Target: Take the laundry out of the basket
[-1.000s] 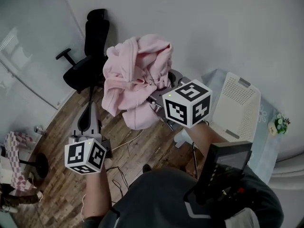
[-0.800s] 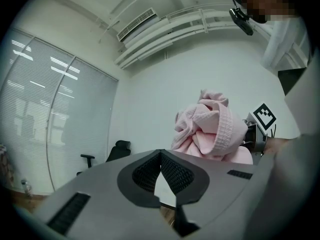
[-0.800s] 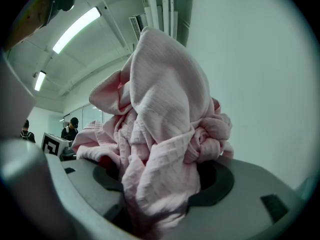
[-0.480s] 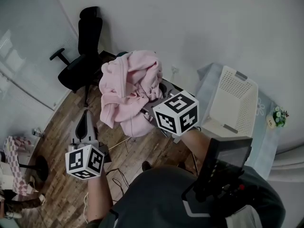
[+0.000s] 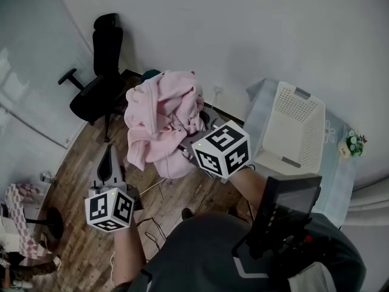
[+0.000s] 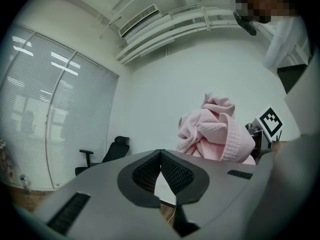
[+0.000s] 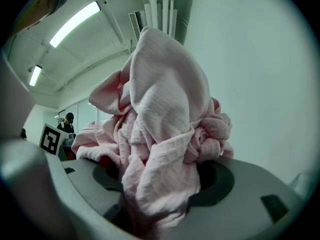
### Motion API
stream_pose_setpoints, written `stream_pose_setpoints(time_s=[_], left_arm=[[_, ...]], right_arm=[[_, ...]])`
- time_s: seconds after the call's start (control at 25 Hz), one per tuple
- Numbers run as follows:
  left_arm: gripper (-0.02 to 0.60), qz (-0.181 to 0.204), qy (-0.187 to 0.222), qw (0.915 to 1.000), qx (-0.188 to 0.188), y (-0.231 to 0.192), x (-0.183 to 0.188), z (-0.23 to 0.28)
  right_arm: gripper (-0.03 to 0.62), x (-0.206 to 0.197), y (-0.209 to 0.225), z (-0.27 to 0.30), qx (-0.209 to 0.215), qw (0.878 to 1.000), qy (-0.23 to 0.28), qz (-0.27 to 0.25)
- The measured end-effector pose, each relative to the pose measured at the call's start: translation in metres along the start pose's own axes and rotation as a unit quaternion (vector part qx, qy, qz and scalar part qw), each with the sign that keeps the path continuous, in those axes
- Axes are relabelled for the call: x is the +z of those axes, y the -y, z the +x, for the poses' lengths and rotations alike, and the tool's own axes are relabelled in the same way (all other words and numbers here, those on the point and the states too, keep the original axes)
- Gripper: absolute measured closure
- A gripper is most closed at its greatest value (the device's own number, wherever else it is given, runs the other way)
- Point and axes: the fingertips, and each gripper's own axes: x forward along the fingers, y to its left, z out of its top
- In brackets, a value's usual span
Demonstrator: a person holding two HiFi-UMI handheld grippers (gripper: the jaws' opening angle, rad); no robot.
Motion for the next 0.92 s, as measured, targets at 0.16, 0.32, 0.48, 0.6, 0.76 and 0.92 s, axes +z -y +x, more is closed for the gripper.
stream_pose_setpoints(time_s=[0.16,0.32,0.48,0.6,0.76,0.92], left_arm=[[0.573,-0.004,-0.003,1.0,-0.004,0.0021,0.0002,0.0019],[0.574,-0.005,-0.004,1.0,-0.002,0.0004,-0.0003,0.0022],[0.574,-0.004,-0.005,1.0,-0.006,0.0026,-0.0002,0.0037],[0.574,-0.005,-0.003,1.0,-0.006,0.0031,0.003,0.0045],[0.574,-0.005,-0.002,1.0,-0.001,-0.0005,0.0031,0.0048],[0.573,-0.004,-0.003,1.0,-0.002,-0.0013,0.0009,0.0067]], right_arm=[[0.253,0.0009,-0.0001,-0.0014,-0.003,1.0,-0.003,0.002],[0.253,0.0001,-0.0008,-0.0018,-0.002,1.0,-0.006,-0.001],[0.253,0.0008,-0.0018,-0.0026,-0.003,1.0,-0.005,-0.004],[0.253,0.0019,-0.0008,-0.0027,-0.005,1.0,-0.006,-0.003],[0.253,0.0028,-0.0001,-0.002,-0.005,1.0,-0.005,-0.008],[0.253,0.0031,-0.0011,-0.0007,-0.001,1.0,-0.006,-0.017]])
